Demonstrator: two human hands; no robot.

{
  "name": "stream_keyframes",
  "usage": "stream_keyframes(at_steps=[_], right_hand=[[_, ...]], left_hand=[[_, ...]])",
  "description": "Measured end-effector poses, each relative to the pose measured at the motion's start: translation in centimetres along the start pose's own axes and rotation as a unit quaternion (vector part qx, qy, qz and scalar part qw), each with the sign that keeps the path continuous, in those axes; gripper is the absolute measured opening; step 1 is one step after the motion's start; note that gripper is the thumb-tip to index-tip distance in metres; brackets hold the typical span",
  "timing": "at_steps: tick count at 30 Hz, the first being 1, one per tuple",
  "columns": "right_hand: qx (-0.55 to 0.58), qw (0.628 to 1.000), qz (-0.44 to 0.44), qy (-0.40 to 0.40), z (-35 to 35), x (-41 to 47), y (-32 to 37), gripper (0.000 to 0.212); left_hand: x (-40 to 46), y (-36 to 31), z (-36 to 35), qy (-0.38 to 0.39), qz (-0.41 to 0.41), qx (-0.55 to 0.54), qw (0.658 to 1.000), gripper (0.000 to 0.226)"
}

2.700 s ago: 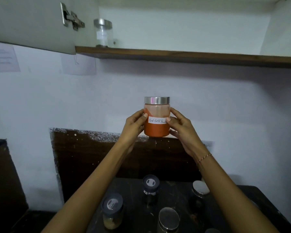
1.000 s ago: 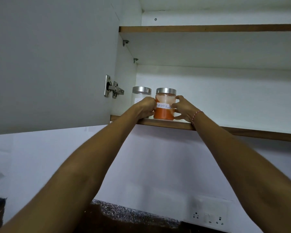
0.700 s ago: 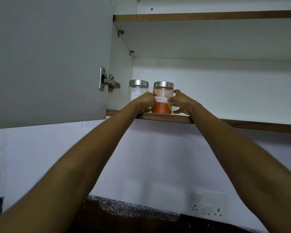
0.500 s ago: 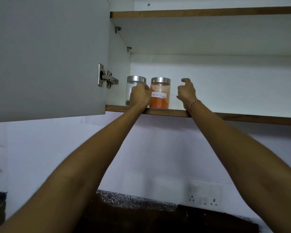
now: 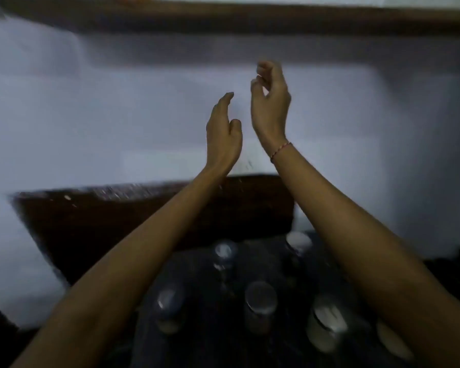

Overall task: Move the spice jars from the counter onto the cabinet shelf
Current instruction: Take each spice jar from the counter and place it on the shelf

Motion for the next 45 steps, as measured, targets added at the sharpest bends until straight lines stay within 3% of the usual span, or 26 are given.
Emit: stream_keyframes(at_steps=[6, 11, 15, 18, 22, 26, 30, 34, 39, 41, 45], right_hand=[[-0.170, 0.984, -0.051, 0.029, 14.8, -7.4, -9.5, 0.031], [-0.273, 0.951, -0.145, 0.025, 26.7, -14.0, -14.7, 0.030], [-0.359, 0.916, -0.175, 0.026, 35.5, -19.2, -17.0, 0.033], [-0.432, 0.875, -0.214, 0.040, 40.8, -21.1, -18.9, 0.042], [-0.392, 0.855, -0.340, 0.014, 46.0, -22.7, -21.8, 0.052], [-0.304, 0.842, -0.442, 0.051, 47.6, -24.5, -24.1, 0.073], [-0.293, 0.842, -0.440, 0.110, 47.2, -24.9, -25.7, 0.101], [-0.329, 0.850, -0.407, 0.061, 47.5, -24.4, -26.2, 0.091], [-0.285, 0.872, -0.397, 0.035, 47.5, -21.8, -25.4, 0.078], [-0.238, 0.877, -0.414, 0.053, 47.1, -20.0, -24.7, 0.073], [-0.135, 0.878, -0.425, 0.175, 45.1, -16.4, -22.2, 0.057]], left_hand=[[-16.0, 2.7, -9.0, 0.144, 0.067, -0.021, 0.987, 0.049], [-28.1, 4.0, -14.5, 0.215, 0.184, -0.010, 0.959, 0.046], [-35.8, 3.3, -17.9, 0.290, 0.161, 0.013, 0.943, 0.045], [-39.6, 3.0, -21.3, 0.354, 0.191, -0.028, 0.915, 0.048], [-42.9, 4.2, -25.2, 0.390, 0.329, -0.080, 0.856, 0.053], [-45.8, 5.8, -28.1, 0.421, 0.427, -0.112, 0.792, 0.049], [-46.9, 6.9, -29.6, 0.431, 0.461, -0.100, 0.769, 0.049], [-46.5, 6.3, -30.1, 0.396, 0.494, -0.112, 0.766, 0.044], [-42.8, 4.8, -29.2, 0.361, 0.466, -0.127, 0.798, 0.018], [-40.3, 4.2, -28.4, 0.339, 0.463, -0.147, 0.806, 0.025], [-35.5, 2.1, -27.4, 0.347, 0.424, -0.205, 0.811, 0.035]])
Point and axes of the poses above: each hand's wrist, its own x-axis towards the middle knuckle, its own z-axis out of the back of the hand, y = z × x, the point moved 6 cm from there along x, towards the middle knuckle, and after that the axes turned 7 degrees about -y, right-handed, at the moved point
